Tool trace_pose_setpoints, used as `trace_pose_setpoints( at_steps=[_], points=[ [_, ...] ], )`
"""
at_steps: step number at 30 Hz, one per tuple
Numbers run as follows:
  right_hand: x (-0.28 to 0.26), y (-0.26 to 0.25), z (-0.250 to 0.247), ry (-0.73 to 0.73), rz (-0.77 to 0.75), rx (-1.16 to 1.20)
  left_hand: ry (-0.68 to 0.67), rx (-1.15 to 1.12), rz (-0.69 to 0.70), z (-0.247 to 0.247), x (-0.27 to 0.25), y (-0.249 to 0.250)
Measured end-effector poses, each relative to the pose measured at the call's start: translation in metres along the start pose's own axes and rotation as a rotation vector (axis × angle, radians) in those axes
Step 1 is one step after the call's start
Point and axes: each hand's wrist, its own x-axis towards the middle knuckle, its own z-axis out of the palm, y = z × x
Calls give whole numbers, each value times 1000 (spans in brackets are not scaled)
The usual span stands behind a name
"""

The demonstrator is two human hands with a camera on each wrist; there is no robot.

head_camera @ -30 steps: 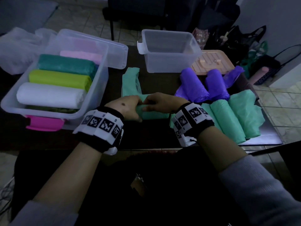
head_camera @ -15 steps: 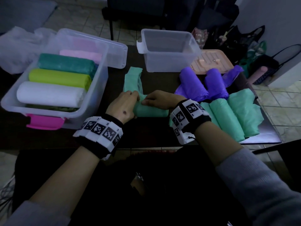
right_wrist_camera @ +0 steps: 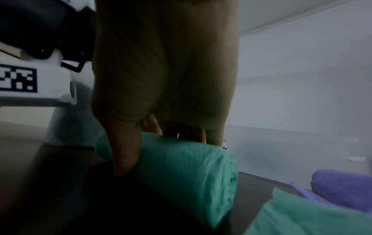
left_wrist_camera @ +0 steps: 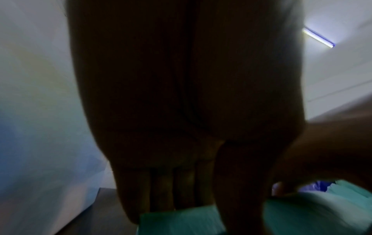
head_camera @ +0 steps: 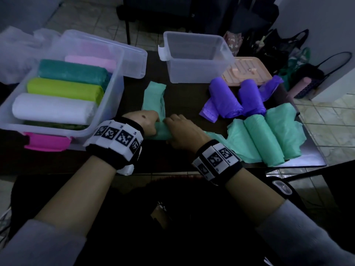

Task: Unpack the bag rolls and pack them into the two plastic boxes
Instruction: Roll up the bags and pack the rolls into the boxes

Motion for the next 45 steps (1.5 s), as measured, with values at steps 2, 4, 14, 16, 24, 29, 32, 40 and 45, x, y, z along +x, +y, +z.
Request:
trace_pose_setpoints(
  at_steps=[2,4,14,16,24,29,32,40,45],
  points=[
    [0,0,-4,-74,16,79,-48,-25,-7,2,-1,0],
    [4,1,-7,-140,36,117,19,-26,1,3,-3,-1],
    [17,19,-21,-251,142,298,136,-101,55,7,-8,-4],
    [16,21,-23,-236,146,303,139,-75,55,6,-7,-2],
    [18,22,-29,-248,96,280,226,-9,50,1,-2,-5],
    [19,23,-29,-275,146,370,185,-156,2,-3,-3,-10],
    [20,21,-20,-184,137,374,149,-165,-26,-5,-2,-10],
    [4,-4,-2,254,22,182,85,-129,-66,-8,7,-8],
    [4,-6,8,213,45,115,315,-55,3,-4,7,-5]
  ],
)
